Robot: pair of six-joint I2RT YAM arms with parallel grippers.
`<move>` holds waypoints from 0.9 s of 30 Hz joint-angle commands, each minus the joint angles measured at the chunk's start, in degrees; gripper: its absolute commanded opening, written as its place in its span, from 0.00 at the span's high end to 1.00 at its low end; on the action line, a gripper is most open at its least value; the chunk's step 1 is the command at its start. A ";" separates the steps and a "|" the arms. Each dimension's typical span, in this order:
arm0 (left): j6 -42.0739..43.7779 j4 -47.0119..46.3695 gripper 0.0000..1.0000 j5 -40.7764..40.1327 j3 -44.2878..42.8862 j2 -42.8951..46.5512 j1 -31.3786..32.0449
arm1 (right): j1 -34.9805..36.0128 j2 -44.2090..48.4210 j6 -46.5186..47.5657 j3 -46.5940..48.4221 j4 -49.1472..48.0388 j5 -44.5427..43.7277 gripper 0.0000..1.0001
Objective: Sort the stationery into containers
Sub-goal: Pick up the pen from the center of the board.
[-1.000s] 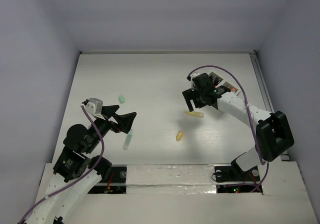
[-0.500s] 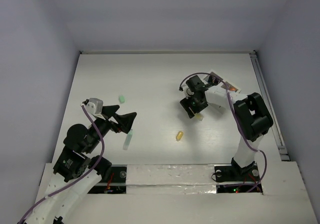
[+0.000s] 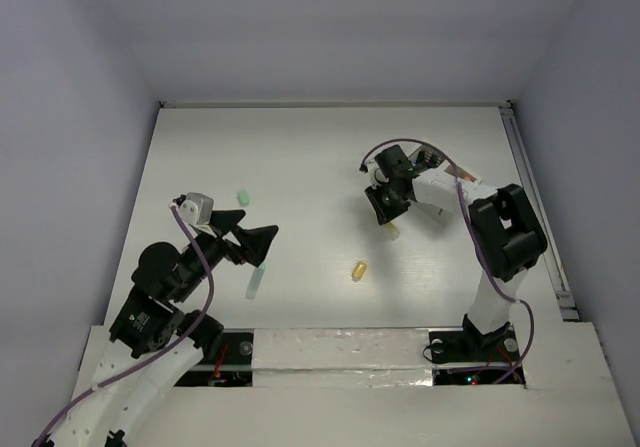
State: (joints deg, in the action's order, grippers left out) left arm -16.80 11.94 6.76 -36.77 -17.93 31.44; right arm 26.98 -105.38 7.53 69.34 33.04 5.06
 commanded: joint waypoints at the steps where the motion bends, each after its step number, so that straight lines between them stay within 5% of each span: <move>1: 0.80 -4.29 0.06 3.34 -0.93 -1.58 0.29 | 0.35 5.35 -4.44 1.14 -8.60 -0.05 1.00; 4: 0.45 -5.43 0.14 4.83 -0.84 -3.16 0.29 | 1.92 10.43 -10.58 1.32 -13.32 1.09 1.00; 7: 0.19 -6.58 0.32 7.81 -0.84 -6.05 -0.94 | 5.78 14.84 -17.09 -0.60 -20.25 6.09 1.00; 8: 0.19 -6.76 0.56 8.61 -0.93 -7.63 -0.94 | 7.37 15.46 -18.33 -0.96 -21.86 7.32 1.00; 11: -0.16 -7.63 0.71 10.28 -1.11 -10.01 -1.56 | 14.31 16.35 -22.29 -1.32 -26.96 7.24 1.00; 13: -0.69 -8.95 0.67 11.78 -1.02 -11.86 -1.56 | 17.13 16.35 -25.53 -1.23 -31.07 7.07 1.00; 14: -1.39 -9.48 0.51 12.04 -0.93 -12.38 -1.56 | 19.31 16.26 -26.42 -1.23 -32.41 8.20 1.00; 17: -2.71 -11.06 0.26 12.13 -0.84 -14.58 -1.56 | 23.10 15.39 -30.64 -0.79 -38.91 9.09 1.00; 27: -5.61 -9.31 0.29 4.58 -0.49 -16.97 -1.56 | 27.16 14.24 -38.91 -2.10 -52.64 6.64 1.00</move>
State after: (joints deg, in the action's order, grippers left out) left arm -20.82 4.21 14.06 -36.77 -35.44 30.09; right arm 53.71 -91.68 -27.83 67.51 -10.11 13.02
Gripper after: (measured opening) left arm 0.710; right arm 0.334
